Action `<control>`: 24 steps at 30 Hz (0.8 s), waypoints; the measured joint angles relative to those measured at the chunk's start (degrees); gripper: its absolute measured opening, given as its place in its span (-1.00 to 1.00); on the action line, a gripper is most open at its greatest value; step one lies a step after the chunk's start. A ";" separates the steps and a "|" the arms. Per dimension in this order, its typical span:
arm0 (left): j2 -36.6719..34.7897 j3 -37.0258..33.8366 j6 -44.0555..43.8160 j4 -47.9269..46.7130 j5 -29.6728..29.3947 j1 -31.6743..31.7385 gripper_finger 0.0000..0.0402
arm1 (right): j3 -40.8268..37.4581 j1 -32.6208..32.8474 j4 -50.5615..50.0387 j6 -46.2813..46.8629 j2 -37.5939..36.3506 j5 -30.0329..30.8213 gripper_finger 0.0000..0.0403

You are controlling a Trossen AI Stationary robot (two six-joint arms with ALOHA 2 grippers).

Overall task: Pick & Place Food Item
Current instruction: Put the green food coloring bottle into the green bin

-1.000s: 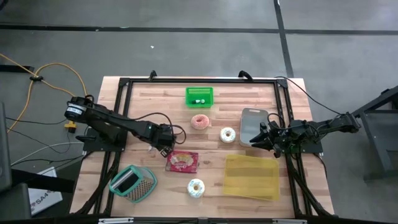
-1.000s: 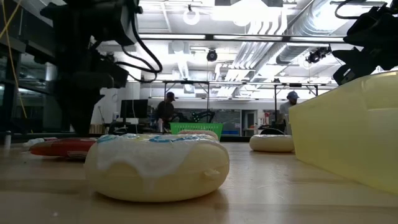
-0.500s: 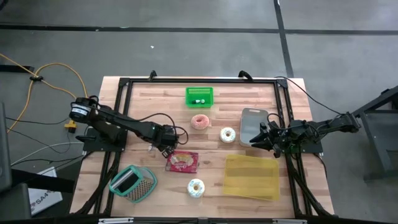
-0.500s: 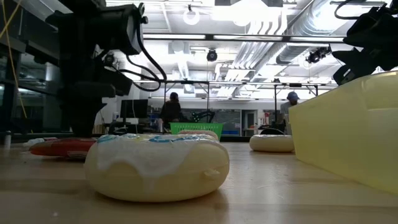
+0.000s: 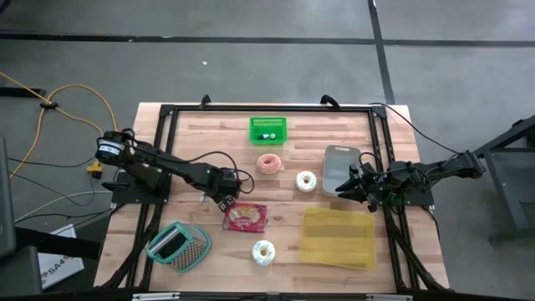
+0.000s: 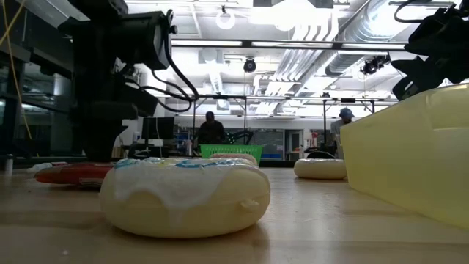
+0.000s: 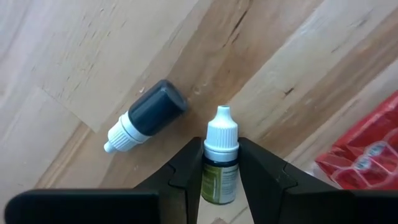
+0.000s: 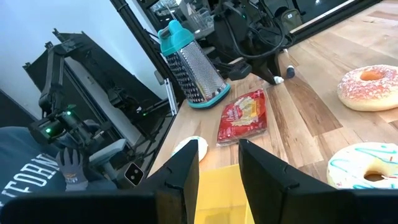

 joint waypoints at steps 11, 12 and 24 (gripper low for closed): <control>0.70 0.11 0.35 0.20 0.73 0.81 -0.54 | 0.01 -0.01 0.00 -0.02 0.00 0.01 -0.50; 0.70 0.11 0.34 0.21 0.72 0.80 -0.54 | 0.00 0.00 0.00 0.00 -0.01 0.00 -0.50; 0.72 0.04 0.27 0.33 0.72 0.79 -0.61 | 0.00 -0.01 0.00 -0.01 0.00 0.00 -0.50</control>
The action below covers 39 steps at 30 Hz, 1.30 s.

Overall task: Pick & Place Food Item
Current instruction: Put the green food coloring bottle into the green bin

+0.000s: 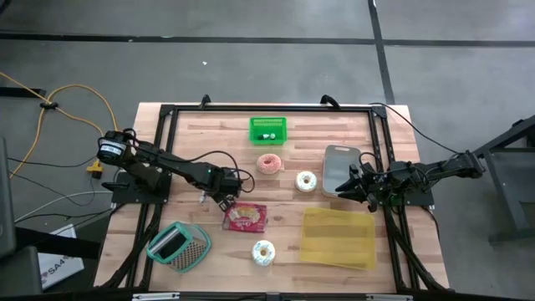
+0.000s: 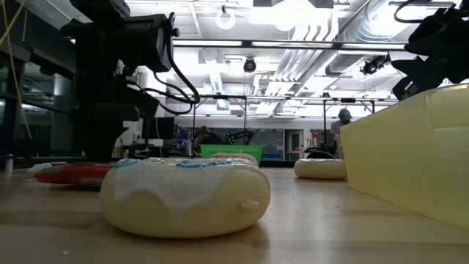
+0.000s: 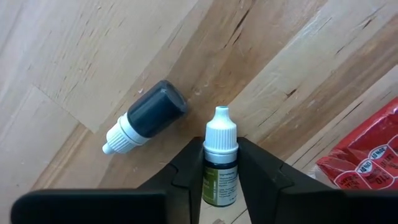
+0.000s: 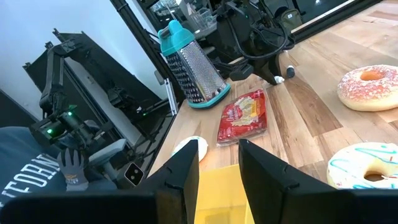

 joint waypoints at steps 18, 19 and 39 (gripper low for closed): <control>-4.01 -0.20 1.03 1.70 0.91 -0.11 -0.63 | 0.01 0.00 0.00 0.00 0.00 0.00 -0.50; -4.71 -0.20 1.51 2.18 0.91 -0.10 -0.63 | 0.01 0.01 0.00 0.01 -0.02 0.01 -0.50; -18.41 -0.04 31.08 29.14 -4.54 16.17 -0.64 | -0.01 -0.01 0.00 -0.01 0.00 0.01 -0.50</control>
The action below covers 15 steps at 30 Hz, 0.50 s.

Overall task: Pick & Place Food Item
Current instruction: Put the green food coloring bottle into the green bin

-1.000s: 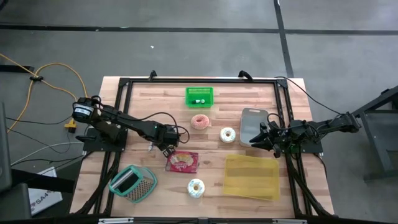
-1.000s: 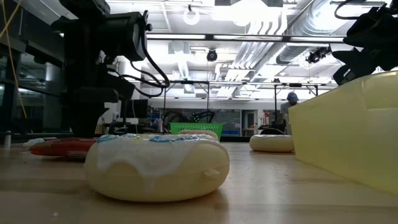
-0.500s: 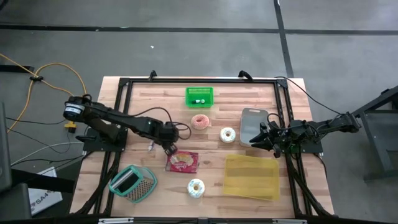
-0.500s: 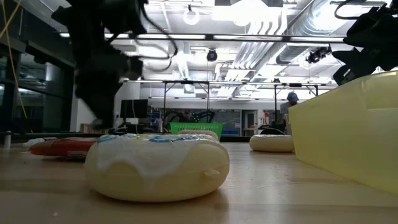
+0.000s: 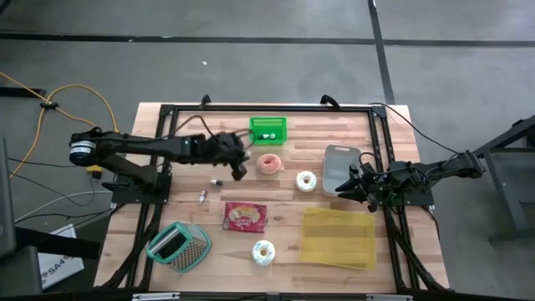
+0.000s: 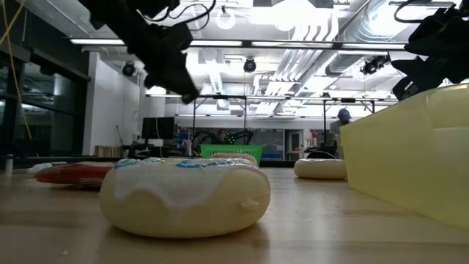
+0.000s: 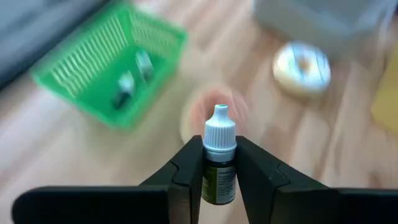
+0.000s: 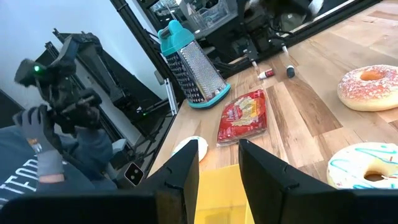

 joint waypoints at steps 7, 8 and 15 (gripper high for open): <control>-0.28 0.02 3.38 5.22 3.01 8.41 -0.64 | 0.02 0.01 0.00 0.02 0.00 -0.02 -0.50; -0.26 0.02 3.42 5.18 3.42 9.22 -0.64 | 0.00 0.00 0.00 0.00 -0.02 -0.02 -0.50; 1.73 0.11 6.08 8.61 5.13 11.12 -0.64 | 0.00 0.01 0.00 0.01 -0.01 0.00 -0.50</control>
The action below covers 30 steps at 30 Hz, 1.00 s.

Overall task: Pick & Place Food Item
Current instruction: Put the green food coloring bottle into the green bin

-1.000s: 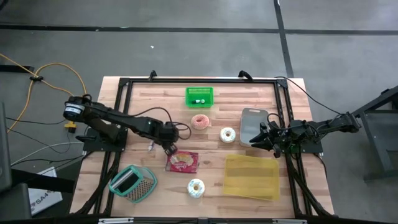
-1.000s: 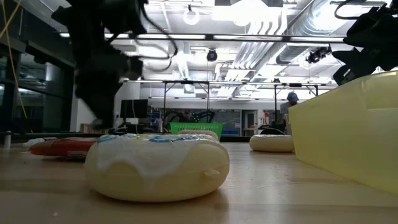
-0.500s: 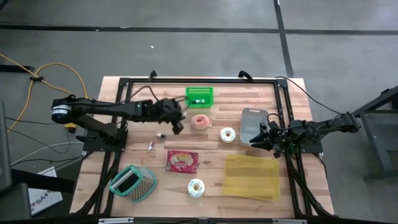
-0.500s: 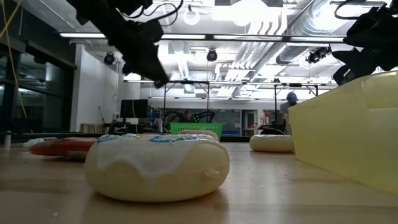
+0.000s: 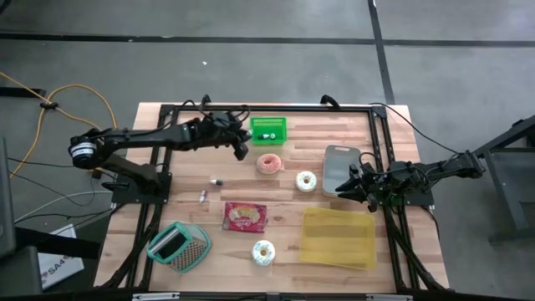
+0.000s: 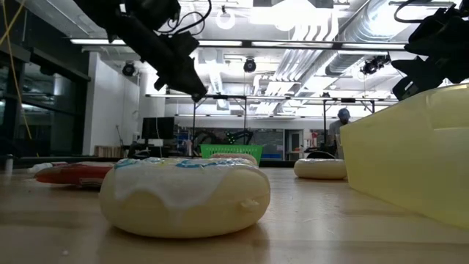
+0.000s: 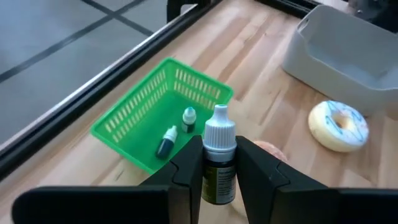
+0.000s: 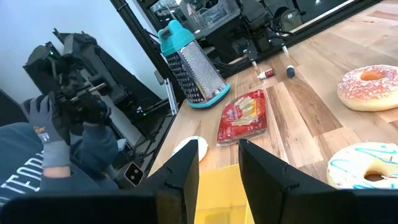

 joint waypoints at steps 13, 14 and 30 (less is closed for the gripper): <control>14.18 -0.02 4.35 18.50 4.19 5.21 -0.64 | 0.01 0.00 0.00 0.00 0.00 -0.01 -0.50; 15.54 -0.02 4.54 20.08 4.89 5.75 -0.64 | 0.02 0.00 0.00 -0.01 0.01 0.00 -0.50; 27.34 1.73 3.46 26.97 13.16 10.59 -0.64 | 0.00 0.00 0.00 -0.02 -0.01 -0.02 -0.50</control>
